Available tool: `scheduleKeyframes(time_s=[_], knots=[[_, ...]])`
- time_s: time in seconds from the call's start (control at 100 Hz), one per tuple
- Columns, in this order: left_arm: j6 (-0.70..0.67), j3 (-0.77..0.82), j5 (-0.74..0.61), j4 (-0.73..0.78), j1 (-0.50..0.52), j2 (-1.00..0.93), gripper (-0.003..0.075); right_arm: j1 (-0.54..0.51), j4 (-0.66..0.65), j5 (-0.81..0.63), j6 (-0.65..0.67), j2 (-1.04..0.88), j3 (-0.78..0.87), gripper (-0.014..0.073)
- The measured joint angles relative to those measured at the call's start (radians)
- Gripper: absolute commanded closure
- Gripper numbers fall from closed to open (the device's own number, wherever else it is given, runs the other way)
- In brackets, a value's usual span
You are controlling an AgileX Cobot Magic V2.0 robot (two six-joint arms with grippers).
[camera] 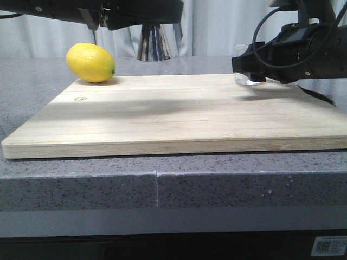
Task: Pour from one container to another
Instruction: 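Close the right gripper on the glass beaker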
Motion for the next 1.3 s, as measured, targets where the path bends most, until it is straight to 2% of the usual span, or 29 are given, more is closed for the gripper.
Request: scheduleKeyframes(time_s=[0.45, 0.67, 1.3], knots=[[0.000, 0.000, 0.000, 0.000, 0.000, 0.000, 0.0739, 0.000, 0.000, 0.000, 0.000, 0.000, 0.000, 0.0275], [0.000, 0.000, 0.000, 0.000, 0.000, 0.000, 0.0739, 0.000, 0.000, -0.002, 0.002, 0.000, 0.000, 0.0382], [0.000, 0.000, 0.000, 0.000, 0.000, 0.000, 0.0739, 0.000, 0.000, -0.014, 0.002, 0.003, 0.000, 0.0383]])
